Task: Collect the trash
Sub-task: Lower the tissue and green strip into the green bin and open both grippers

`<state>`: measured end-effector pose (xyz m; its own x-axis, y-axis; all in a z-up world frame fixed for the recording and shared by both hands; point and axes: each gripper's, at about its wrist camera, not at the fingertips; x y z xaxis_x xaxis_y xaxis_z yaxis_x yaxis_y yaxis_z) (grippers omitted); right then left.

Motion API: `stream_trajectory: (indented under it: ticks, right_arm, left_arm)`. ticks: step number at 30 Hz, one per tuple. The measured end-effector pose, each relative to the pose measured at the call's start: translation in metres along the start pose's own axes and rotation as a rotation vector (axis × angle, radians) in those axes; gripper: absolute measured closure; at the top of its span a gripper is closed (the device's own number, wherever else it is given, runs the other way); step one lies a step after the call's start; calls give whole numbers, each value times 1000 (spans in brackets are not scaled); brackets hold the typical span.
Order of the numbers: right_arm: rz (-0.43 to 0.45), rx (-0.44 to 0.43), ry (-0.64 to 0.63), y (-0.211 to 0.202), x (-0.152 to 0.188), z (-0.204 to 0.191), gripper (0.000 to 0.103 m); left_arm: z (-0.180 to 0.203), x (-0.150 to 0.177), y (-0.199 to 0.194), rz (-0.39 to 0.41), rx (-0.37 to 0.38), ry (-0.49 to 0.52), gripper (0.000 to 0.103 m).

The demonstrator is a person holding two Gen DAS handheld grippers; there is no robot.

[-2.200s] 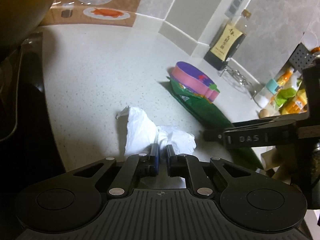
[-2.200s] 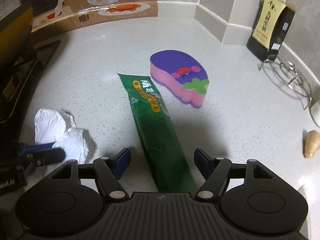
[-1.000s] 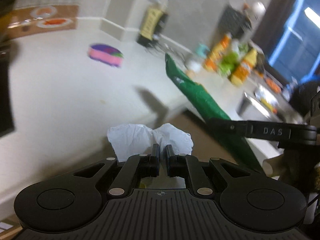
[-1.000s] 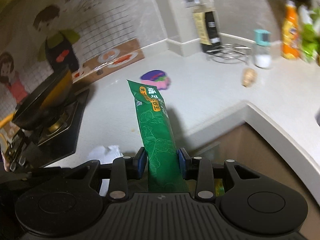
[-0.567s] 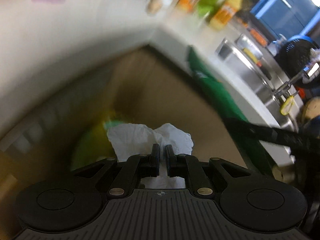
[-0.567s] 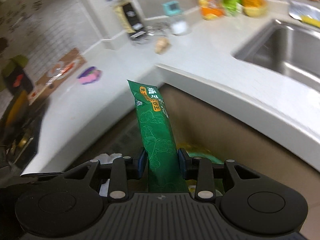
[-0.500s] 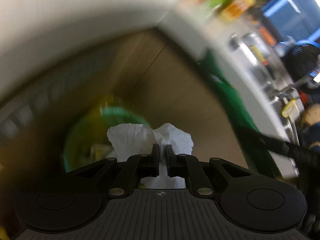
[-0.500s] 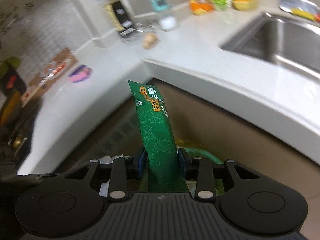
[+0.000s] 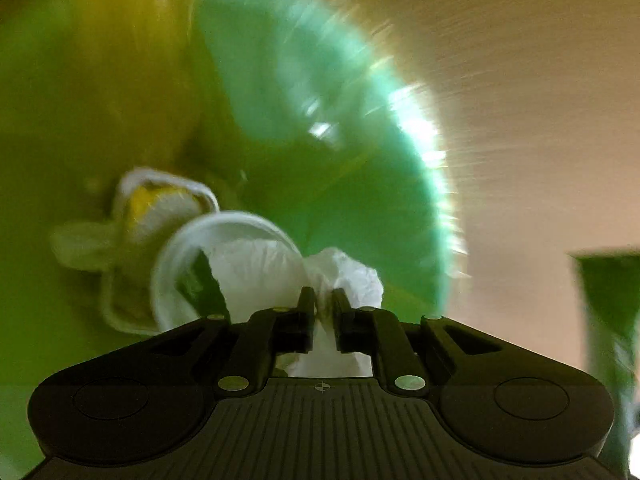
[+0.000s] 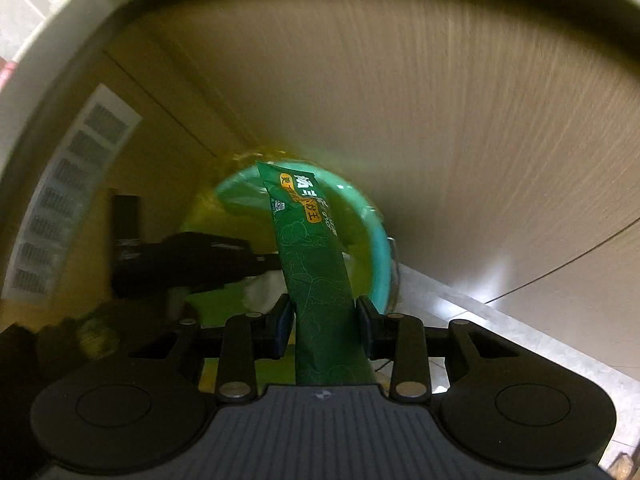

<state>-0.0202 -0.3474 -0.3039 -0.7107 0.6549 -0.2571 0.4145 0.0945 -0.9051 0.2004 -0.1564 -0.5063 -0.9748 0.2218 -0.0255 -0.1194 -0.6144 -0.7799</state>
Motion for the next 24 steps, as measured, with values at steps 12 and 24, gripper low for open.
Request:
stream_trajectory:
  ticks: [12, 24]
  right_arm:
    - [-53, 71, -54, 31, -4, -13, 70]
    - [-446, -63, 428, 126, -47, -39, 70]
  left_arm:
    - [-24, 0, 21, 55, -246, 107, 86]
    - [13, 60, -165, 256, -54, 80, 86]
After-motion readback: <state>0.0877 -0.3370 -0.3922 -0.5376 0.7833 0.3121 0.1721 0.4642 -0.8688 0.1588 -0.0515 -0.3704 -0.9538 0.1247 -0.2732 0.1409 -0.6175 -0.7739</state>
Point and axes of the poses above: each gripper's, at about its wrist camera, not at the fingertips, and y roughly the way its jaws point, z to its right, x to its underside, and after that the axes turned 10 degrees about y, right-handed
